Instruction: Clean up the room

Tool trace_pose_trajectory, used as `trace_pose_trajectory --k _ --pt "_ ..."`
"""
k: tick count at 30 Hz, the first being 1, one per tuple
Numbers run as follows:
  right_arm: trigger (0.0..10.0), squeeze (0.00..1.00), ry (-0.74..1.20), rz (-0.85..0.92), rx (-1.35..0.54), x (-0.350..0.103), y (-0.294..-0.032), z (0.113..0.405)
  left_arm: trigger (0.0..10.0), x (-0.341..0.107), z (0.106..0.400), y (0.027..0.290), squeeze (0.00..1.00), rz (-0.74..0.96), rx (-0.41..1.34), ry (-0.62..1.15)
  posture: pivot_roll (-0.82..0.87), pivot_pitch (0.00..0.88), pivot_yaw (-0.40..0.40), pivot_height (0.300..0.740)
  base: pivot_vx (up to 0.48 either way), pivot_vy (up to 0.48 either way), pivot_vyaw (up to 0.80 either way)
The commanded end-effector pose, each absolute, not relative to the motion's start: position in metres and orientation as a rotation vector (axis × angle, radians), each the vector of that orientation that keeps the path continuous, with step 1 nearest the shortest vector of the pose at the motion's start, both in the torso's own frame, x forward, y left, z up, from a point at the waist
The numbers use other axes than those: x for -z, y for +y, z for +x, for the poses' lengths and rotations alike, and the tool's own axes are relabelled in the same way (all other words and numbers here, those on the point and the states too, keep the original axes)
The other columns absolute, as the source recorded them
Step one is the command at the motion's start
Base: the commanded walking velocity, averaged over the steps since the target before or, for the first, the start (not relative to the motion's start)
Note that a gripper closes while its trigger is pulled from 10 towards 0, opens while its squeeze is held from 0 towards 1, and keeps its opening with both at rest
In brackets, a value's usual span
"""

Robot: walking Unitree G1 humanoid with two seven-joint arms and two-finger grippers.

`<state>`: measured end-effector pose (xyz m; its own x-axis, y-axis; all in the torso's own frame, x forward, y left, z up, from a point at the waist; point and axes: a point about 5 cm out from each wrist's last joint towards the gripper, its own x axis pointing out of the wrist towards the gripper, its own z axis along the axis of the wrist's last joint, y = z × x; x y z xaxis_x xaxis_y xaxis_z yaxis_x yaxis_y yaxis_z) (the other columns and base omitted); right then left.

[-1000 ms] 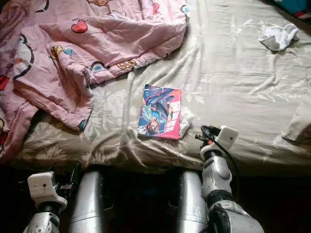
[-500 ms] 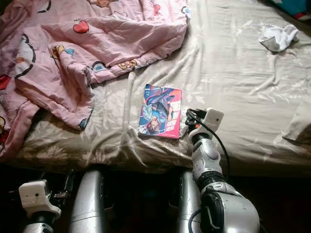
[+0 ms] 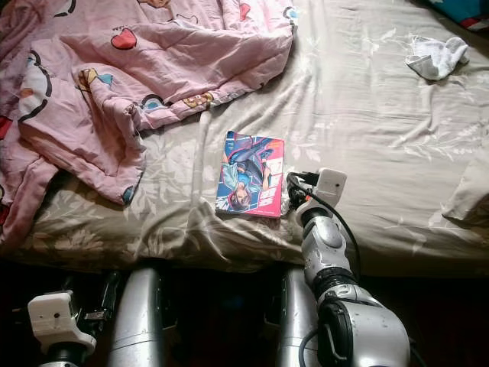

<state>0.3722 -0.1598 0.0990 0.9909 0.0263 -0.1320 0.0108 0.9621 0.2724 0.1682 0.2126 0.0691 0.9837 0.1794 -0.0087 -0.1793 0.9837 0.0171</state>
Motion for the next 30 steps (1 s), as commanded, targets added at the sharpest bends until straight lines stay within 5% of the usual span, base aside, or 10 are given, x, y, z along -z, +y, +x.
trace_pose_trajectory --k 1,5,22,23,24,25,26,30 --pt "10.0 0.00 0.224 0.264 0.002 -0.080 -0.162 0.363 10.0 -0.063 0.158 0.213 0.00 0.020 -0.187 0.062 0.21 0.440 -0.044 0.572 0.000 0.000 0.00" --pt "10.0 0.00 0.264 0.255 -0.014 -0.071 -0.160 0.358 10.0 -0.060 0.228 0.228 0.00 0.037 -0.196 0.080 0.22 0.455 -0.040 0.572 0.000 0.000 0.00" --pt "10.0 0.00 0.257 0.264 -0.003 -0.073 -0.156 0.359 10.0 -0.060 0.226 0.228 0.00 0.013 -0.190 0.078 0.23 0.472 -0.046 0.572 0.000 0.000 0.00" --pt "8.7 0.00 0.258 0.261 -0.014 -0.073 -0.155 0.359 10.0 -0.061 0.226 0.229 0.00 0.015 -0.192 0.077 0.23 0.472 -0.046 0.572 0.000 0.000 0.00" --pt "3.9 0.00 0.259 0.260 -0.017 -0.073 -0.155 0.359 10.0 -0.061 0.226 0.229 0.00 0.015 -0.192 0.077 0.23 0.472 -0.046 0.572 0.000 0.000 0.00" --pt "3.3 0.00 0.261 0.258 -0.015 -0.072 -0.155 0.359 10.0 -0.061 0.226 0.229 0.00 0.015 -0.192 0.077 0.23 0.472 -0.047 0.572 0.000 0.000 0.00" --pt "0.0 0.00 0.263 0.258 -0.013 -0.071 -0.155 0.359 10.0 -0.062 0.226 0.230 0.00 0.017 -0.193 0.076 0.23 0.472 -0.047 0.572 0.000 0.000 0.00" --pt "0.0 0.00 0.273 0.257 -0.005 -0.069 -0.156 0.357 10.0 -0.062 0.226 0.230 0.00 0.018 -0.193 0.071 0.23 0.472 -0.047 0.572 0.000 0.000 0.00"
